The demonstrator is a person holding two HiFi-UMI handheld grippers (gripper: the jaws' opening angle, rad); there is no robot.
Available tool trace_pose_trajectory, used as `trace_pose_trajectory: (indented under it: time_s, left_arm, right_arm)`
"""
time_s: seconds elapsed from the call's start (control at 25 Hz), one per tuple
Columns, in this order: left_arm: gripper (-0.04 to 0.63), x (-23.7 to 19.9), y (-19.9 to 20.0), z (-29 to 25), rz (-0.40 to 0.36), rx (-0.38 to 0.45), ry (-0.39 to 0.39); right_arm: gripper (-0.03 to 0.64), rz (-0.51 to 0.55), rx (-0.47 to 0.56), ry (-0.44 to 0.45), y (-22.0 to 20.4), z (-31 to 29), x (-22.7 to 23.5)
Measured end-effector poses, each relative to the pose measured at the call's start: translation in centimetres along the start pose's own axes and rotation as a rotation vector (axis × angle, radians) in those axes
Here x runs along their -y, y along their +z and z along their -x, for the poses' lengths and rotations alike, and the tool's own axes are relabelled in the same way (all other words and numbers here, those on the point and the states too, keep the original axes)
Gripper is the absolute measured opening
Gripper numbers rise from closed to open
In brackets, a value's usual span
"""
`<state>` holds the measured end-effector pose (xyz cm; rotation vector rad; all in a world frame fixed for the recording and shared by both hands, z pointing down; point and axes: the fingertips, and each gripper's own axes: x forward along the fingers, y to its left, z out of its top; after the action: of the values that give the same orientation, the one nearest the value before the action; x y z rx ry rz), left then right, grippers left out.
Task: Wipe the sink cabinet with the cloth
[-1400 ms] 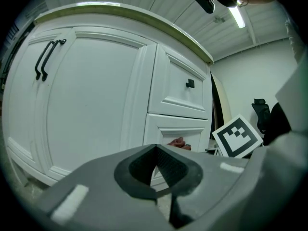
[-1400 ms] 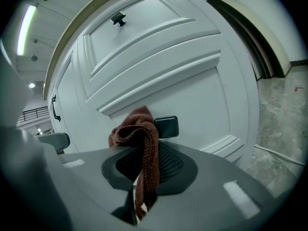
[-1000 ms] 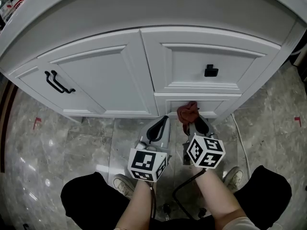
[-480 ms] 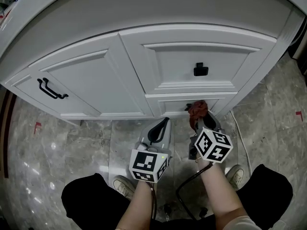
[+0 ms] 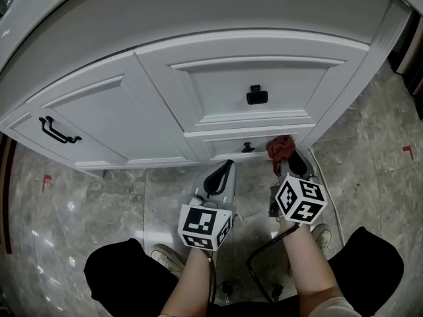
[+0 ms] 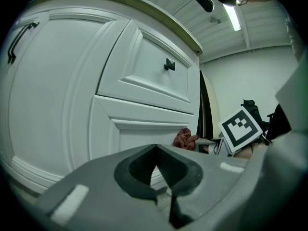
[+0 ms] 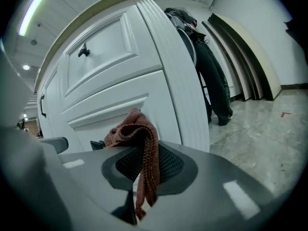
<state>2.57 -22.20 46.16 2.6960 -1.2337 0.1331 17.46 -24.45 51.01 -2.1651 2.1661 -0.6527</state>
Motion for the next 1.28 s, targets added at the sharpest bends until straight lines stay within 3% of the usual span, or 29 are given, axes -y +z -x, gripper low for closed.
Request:
trace_pose_trajectory:
  time_s: [0.28,0.52,0.64,0.88,1.16,1.28]
  left_arm:
    - [0.0,1.8,-0.9,-1.4,0.005,-0.015,-0.033]
    - [0.0,2.1,-0.9,-1.5,0.034,0.001,-0.034]
    - [0.0,2.1,-1.3,-1.4,0.026,-0.001,-0.037]
    - [0.0,-0.8,-2.2,0.6,0.027,-0.011,0.021]
    - [0.0,-7.1,-3.0,5.1,0.061,-0.014,0.156]
    - [0.0,-9.2,-3.2,6.5,0.088,-0.003,0.197]
  right_arm:
    - [0.086,-0.025,0.005,-0.028,0.7,1.0,1.8]
    - [0.086,-0.05,0.016,-0.159,1.3,2.4,5.9]
    - [0.086,-0.035,0.049,-0.175,1.8,3.1,5.4]
    - [0.087,0.035,0.057,-0.005,-0.5,2.4,-3.2]
    - [0.087,0.084,-0.051,0.197,-7.0,0.2,-13.4]
    - [0.087,0.077,-0.094,0.244,-9.2,-1.2,-15.9]
